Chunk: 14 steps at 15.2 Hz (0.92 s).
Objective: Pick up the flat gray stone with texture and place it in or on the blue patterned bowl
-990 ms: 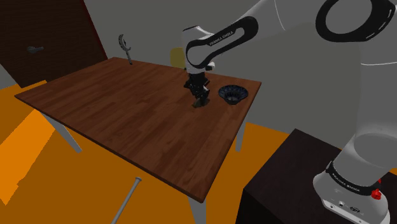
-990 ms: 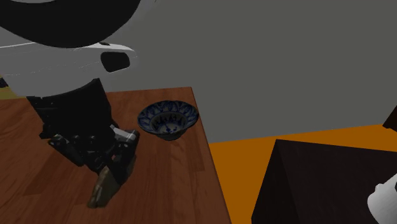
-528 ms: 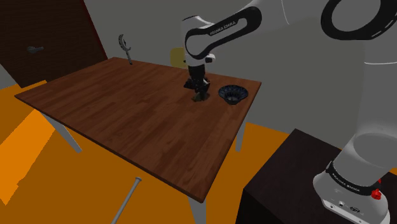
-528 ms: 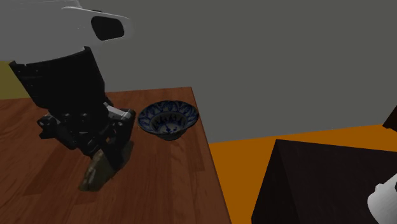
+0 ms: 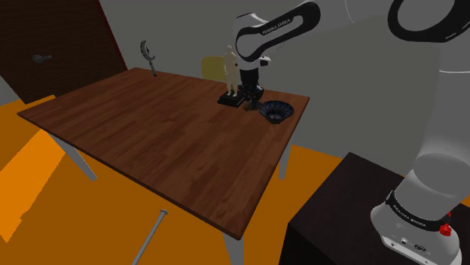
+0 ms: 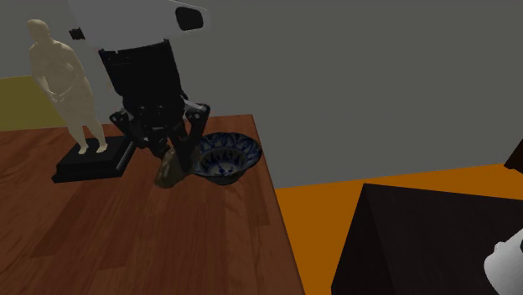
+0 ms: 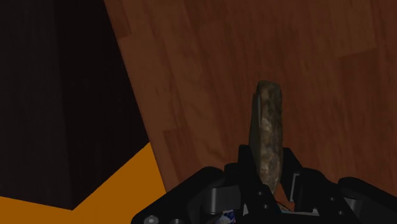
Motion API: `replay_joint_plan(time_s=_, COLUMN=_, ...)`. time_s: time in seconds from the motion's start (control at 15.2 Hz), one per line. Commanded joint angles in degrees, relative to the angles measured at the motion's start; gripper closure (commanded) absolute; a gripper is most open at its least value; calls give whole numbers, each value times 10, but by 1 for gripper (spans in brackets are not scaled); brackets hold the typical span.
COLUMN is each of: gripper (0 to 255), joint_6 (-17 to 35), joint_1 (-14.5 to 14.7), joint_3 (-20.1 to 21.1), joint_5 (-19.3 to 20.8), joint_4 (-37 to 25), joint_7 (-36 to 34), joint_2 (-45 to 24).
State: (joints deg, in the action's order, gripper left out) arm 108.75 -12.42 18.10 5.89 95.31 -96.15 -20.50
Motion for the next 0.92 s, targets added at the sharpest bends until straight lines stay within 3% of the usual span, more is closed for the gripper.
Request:
replay_joint_plan(time_s=0.0, gripper=255, joint_6=2, joint_1=-18, joint_3=-8, joint_5=-1, joint_4=4, joint_7=26, joint_2=4)
replay_joint_plan(time_s=0.73, gripper=255, joint_6=-9, joint_1=-106, joint_3=-54, joint_5=1, joint_4=-30, joint_7=160, joint_2=-16)
replay_joint_plan(time_s=0.86, gripper=255, joint_6=4, joint_1=-105, joint_3=-55, joint_5=2, joint_4=-21, joint_7=159, joint_2=-20)
